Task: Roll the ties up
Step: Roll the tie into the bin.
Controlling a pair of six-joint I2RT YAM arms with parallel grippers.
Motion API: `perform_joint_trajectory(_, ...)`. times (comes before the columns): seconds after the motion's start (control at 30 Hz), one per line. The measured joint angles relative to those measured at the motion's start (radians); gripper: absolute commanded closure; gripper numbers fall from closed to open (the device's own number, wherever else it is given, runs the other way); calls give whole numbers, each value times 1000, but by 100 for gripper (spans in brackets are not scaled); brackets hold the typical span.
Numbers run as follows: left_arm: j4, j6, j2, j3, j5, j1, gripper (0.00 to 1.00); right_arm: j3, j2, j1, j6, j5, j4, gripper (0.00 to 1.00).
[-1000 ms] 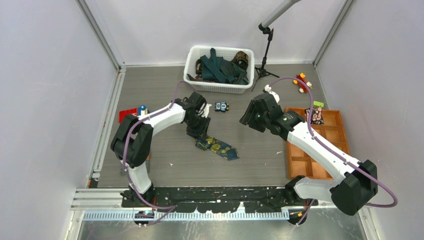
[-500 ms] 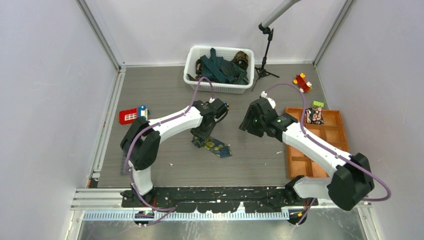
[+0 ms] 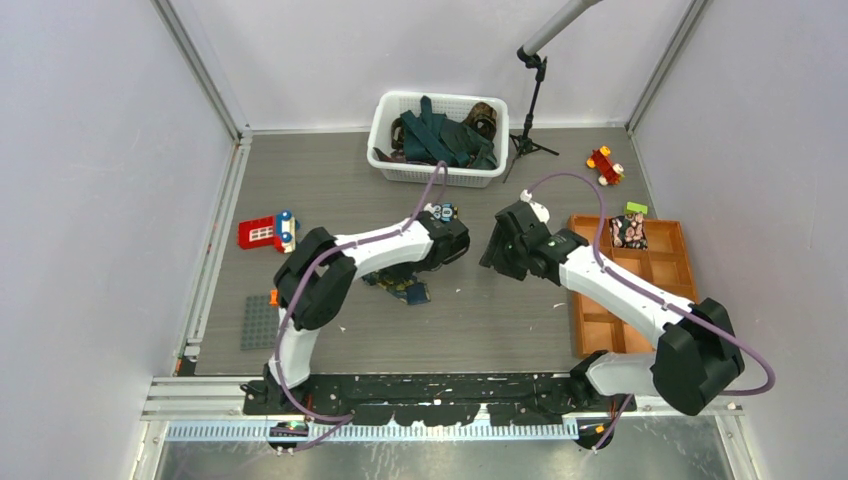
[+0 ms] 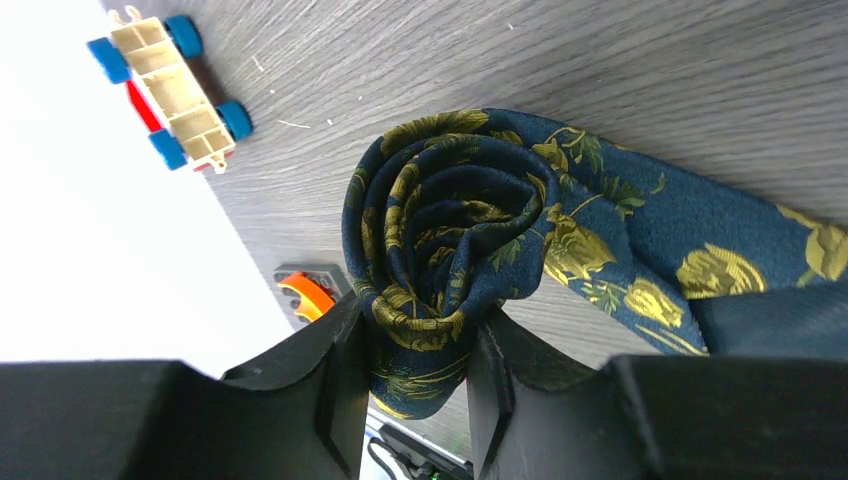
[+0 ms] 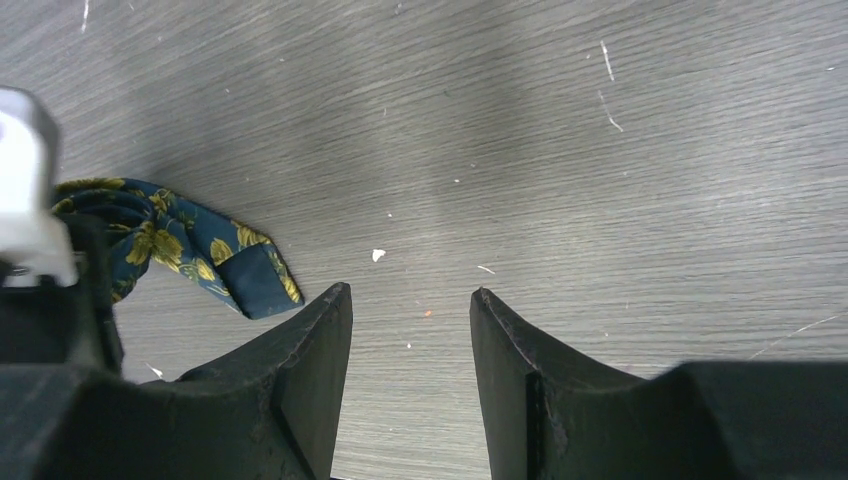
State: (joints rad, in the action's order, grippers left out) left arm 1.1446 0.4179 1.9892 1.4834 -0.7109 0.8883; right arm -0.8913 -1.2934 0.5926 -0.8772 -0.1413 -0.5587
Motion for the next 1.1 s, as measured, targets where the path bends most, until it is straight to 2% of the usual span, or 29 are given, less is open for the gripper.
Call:
perform_joint_trajectory(0.23,75,64,119,49,-136,47,61,0,68,0,-15,-31,-20,48)
perform_joint_trajectory(0.4,122,118,169,103,-171,74,56,-2,109,0,-17,-42,-42,48)
perform_joint_trajectory(0.7,166,177,220,186,-151,116,40,-21,129,-8,-15,-75,-111,48)
perform_joint_trajectory(1.1,211,177,238,285,-53,126,37,-89,177,-14,-11,-130,-175,48)
